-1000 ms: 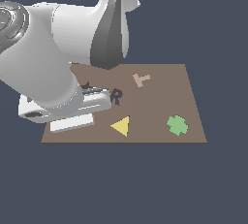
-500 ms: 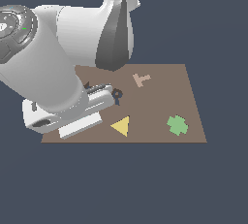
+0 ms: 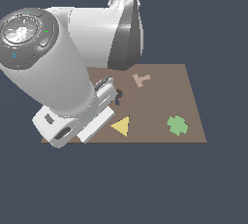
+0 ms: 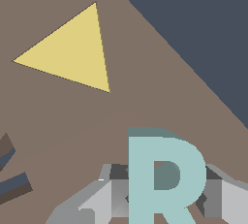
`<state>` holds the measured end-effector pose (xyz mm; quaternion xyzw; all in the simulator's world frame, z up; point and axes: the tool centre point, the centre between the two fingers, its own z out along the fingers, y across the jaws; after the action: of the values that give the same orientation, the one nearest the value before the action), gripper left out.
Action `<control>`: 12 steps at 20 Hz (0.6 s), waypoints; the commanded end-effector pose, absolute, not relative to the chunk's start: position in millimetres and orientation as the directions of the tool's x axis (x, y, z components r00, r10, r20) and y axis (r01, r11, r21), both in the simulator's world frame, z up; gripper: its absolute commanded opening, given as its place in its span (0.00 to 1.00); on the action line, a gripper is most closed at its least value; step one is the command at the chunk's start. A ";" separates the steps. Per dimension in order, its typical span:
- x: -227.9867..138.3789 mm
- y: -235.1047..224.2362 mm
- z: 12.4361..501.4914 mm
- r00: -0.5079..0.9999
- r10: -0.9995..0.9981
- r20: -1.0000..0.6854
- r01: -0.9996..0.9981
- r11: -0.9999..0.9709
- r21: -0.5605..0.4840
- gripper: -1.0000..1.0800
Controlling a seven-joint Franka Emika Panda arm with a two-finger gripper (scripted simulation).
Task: Insert a designated object into the corresponding slot on a board.
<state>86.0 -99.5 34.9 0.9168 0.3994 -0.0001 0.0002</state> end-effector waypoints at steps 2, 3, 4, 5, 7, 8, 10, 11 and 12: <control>87.1 -88.7 35.6 0.556 0.831 0.000 0.831 -0.556 0.001 0.00; 86.9 -85.6 35.8 0.518 0.855 0.000 0.855 -0.518 0.001 0.00; 86.7 -82.5 35.9 0.479 0.878 0.000 0.878 -0.479 0.001 0.00; 86.3 -79.4 36.0 0.438 0.899 0.000 0.899 -0.438 0.001 0.00; 85.0 -73.2 36.3 0.355 0.935 0.000 0.935 -0.355 0.001 0.00; 84.2 -70.2 36.5 0.312 0.950 0.000 0.950 -0.312 0.001 0.00; 82.1 -64.3 36.7 0.225 0.974 0.000 0.974 -0.225 0.001 0.00; 80.8 -61.4 36.9 0.180 0.984 0.000 0.984 -0.180 0.001 0.00; 79.5 -58.6 37.0 0.135 0.991 0.000 0.991 -0.135 0.001 0.00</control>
<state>81.2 -62.9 36.6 0.7762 0.6304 0.0002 0.0004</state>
